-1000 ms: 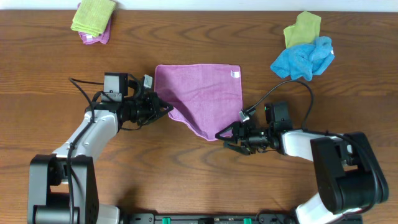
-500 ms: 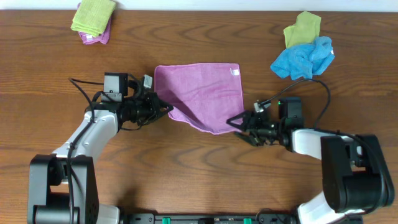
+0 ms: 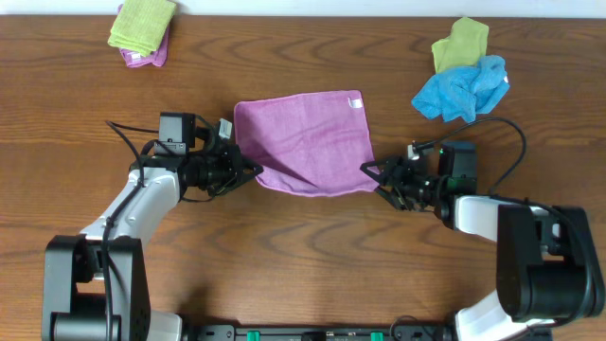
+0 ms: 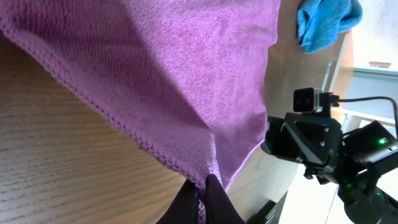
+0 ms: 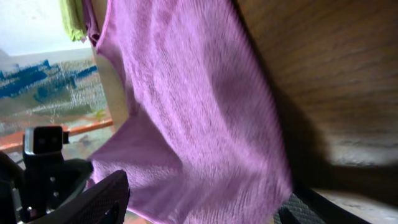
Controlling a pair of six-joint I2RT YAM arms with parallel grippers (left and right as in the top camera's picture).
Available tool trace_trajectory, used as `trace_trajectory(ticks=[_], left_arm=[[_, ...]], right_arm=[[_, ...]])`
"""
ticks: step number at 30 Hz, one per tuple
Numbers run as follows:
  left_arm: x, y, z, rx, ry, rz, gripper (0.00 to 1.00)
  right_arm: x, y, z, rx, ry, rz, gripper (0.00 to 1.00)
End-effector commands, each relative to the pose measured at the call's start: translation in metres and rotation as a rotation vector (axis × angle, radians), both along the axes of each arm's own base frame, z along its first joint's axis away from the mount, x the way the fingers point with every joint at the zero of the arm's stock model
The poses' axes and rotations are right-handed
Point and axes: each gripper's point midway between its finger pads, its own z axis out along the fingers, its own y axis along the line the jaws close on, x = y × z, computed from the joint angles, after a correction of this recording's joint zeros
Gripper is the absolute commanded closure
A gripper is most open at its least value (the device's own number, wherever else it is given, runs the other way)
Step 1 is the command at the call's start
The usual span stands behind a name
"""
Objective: Fold the cloth
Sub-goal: 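Lift the cloth's near edge with both grippers toward the far edge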
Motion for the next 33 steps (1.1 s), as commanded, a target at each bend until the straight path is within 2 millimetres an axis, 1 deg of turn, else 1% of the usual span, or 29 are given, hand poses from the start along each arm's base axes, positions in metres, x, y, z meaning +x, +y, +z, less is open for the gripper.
trace_trajectory(ticks=[1,6,14,19,26,28,30,33], left_arm=[[0.004,0.003,-0.001,0.025,-0.018,-0.006,0.94],[0.004,0.003,-0.001,0.026,-0.019,-0.006,0.94],[0.004,0.003,-0.001,0.025,-0.019,-0.006,0.94],[0.004,0.003,-0.001,0.025,-0.019,-0.006,0.94],[0.004,0.002,0.000,0.018,-0.019,-0.009,0.94],[0.003,0.002,0.000,0.018,-0.019,-0.009,0.95],[0.003,0.002,0.000,0.019,-0.019,-0.009,0.94],[0.003,0.002,0.000,0.019,-0.019,-0.009,0.94]], right_arm=[[-0.001,-0.039,-0.041,-0.159,0.098,-0.159,0.27],[0.002,-0.054,-0.041,-0.165,0.096,-0.196,0.25],[-0.007,-0.033,-0.045,-0.197,0.089,-0.113,0.26],[-0.010,-0.023,-0.049,-0.220,0.092,-0.086,0.26],[-0.019,-0.021,-0.066,-0.232,0.143,-0.073,0.27],[-0.020,-0.021,-0.067,-0.232,0.150,-0.074,0.29],[-0.020,-0.023,-0.066,-0.227,0.150,-0.078,0.36],[-0.020,-0.021,-0.065,-0.211,0.151,-0.071,0.57]])
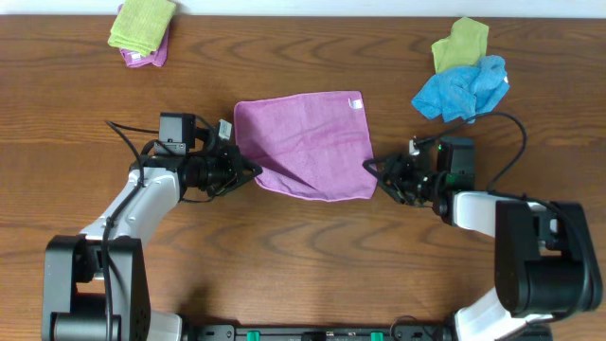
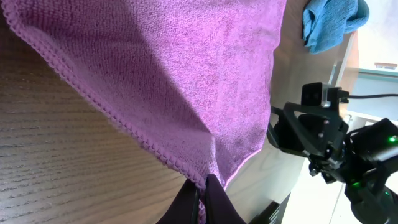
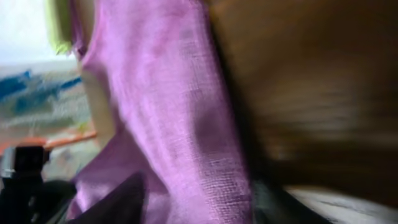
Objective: Fold the cloth
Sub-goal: 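Lift the cloth's near edge with both grippers toward the far edge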
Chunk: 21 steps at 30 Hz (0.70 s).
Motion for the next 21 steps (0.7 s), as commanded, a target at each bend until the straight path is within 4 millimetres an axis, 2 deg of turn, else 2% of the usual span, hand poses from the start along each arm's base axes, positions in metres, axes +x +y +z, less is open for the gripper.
trace_trajectory(ticks=[1,3,5,10,21], left_arm=[[0.004,0.000,0.002,0.005,-0.021,-0.013,0.94],[0.004,0.000,0.002,0.006,-0.024,-0.015,0.94],[0.004,0.000,0.002,0.006,-0.024,-0.015,0.94],[0.004,0.001,0.002,0.010,-0.027,-0.016,0.94],[0.004,0.001,0.001,0.014,-0.028,-0.014,0.94]], right_arm=[[-0.030,-0.017,-0.054,-0.126,0.168,-0.066,0.60],[-0.031,-0.015,-0.052,-0.115,0.169,-0.058,0.63],[-0.032,-0.012,-0.050,-0.096,0.169,-0.047,0.59],[-0.037,-0.003,-0.040,-0.021,0.148,0.016,0.58],[-0.053,-0.012,-0.039,0.041,0.218,0.024,0.56]])
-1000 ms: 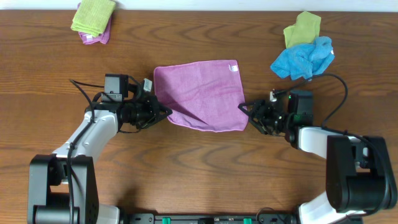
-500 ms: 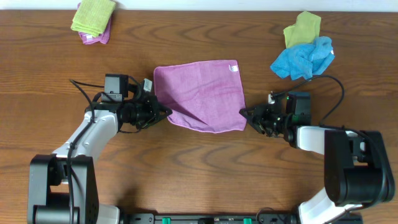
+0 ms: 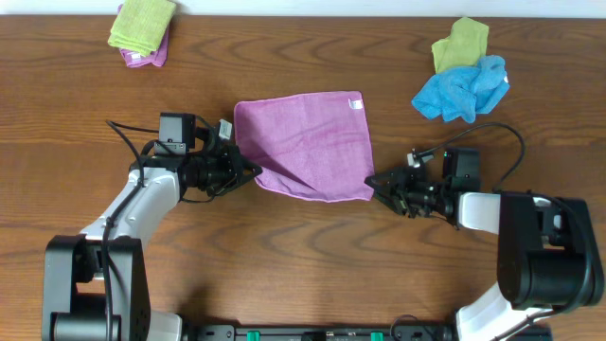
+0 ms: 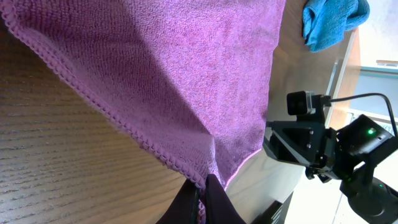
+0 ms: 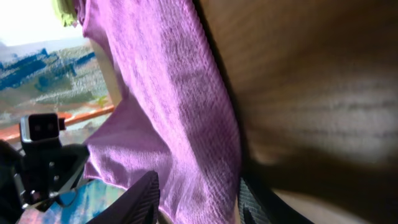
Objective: Fold the cloth
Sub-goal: 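Lift the cloth's near edge with both grippers toward the far edge, then fold the near half over the far half with both grippers, pressing down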
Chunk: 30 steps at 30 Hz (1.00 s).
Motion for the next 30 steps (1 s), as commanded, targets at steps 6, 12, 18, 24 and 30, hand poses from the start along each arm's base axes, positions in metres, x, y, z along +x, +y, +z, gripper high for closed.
trace_trajectory(ticks=[6,12,18,24,30], left_arm=[[0.005,0.002,0.000,0.018,-0.017,0.000,0.94],[0.005,0.003,0.000,0.020,-0.017,0.001,0.94],[0.006,0.005,-0.002,0.035,-0.018,0.008,0.94],[0.008,0.008,-0.005,0.058,-0.021,0.018,0.94],[0.007,0.008,0.004,0.065,-0.047,-0.001,0.94]], right_arm=[[-0.026,-0.010,-0.036,-0.085,0.122,-0.022,0.59],[-0.027,-0.010,-0.036,-0.083,0.129,-0.022,0.68],[-0.028,-0.008,-0.035,-0.070,0.132,-0.017,0.82],[-0.026,-0.004,-0.027,-0.025,0.130,-0.008,0.98],[0.010,0.018,0.042,0.061,-0.092,0.086,0.98]])
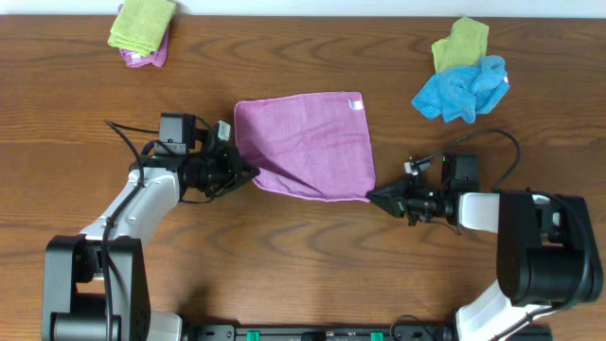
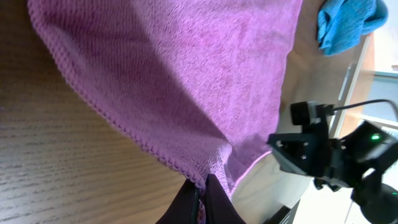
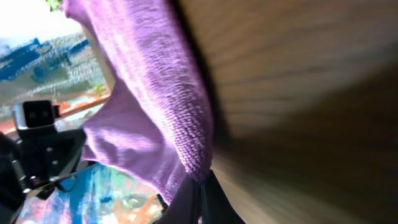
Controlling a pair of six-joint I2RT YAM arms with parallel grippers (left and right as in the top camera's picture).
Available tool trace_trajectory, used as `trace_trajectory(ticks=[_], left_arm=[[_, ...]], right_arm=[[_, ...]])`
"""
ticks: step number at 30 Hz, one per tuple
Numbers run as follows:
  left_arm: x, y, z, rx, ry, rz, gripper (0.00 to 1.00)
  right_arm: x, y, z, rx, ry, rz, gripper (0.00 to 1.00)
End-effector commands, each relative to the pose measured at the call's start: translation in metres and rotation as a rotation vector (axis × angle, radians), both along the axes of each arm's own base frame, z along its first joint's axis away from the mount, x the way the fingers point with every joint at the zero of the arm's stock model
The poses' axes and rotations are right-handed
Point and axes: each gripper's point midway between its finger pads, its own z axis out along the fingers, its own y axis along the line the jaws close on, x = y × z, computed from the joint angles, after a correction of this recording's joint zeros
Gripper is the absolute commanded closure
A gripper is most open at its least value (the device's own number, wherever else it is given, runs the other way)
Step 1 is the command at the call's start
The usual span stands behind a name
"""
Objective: Fold the cloth
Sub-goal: 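Fold the near half over the far half with both grippers, pressing down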
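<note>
The purple cloth (image 1: 305, 142) lies spread on the table, a white tag at its far right corner. My left gripper (image 1: 248, 173) is shut on the cloth's near left corner; in the left wrist view the hem (image 2: 155, 155) runs down into my left gripper (image 2: 203, 190). My right gripper (image 1: 376, 198) is shut on the near right corner. The right wrist view shows the purple cloth (image 3: 155, 106) hanging into my right gripper (image 3: 200, 186).
A crumpled blue cloth (image 1: 461, 88) with a green one (image 1: 461, 43) on it lies at the far right. A folded green cloth on a purple one (image 1: 141, 28) lies at the far left. Wooden table (image 1: 303, 256) all round.
My right gripper, open beside the cloth's near right corner, is now shut on that corner. My left gripper still holds the near left corner, nearly unmoved.
Throughout, my left gripper stayed shut on the cloth's near left corner. My right gripper stood open at the near right edge, then closer against the edge, then lower beside the corner, and now it is shut on the corner.
</note>
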Motion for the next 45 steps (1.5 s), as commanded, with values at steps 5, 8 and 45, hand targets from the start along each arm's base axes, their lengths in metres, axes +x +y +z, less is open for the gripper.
trace_trajectory(ticks=[5,8,45], left_arm=[[0.026,0.014,0.033,0.118,-0.154,0.001,0.94],[0.036,0.025,0.035,0.206,-0.187,0.017,0.94],[0.136,0.063,-0.017,0.366,-0.063,0.017,0.94]], right_arm=[[0.060,0.021,0.092,-0.041,-0.318,0.069,0.99],[0.074,0.024,0.097,-0.152,-0.343,0.096,0.98],[0.180,0.019,0.041,-0.394,-0.180,0.142,0.98]])
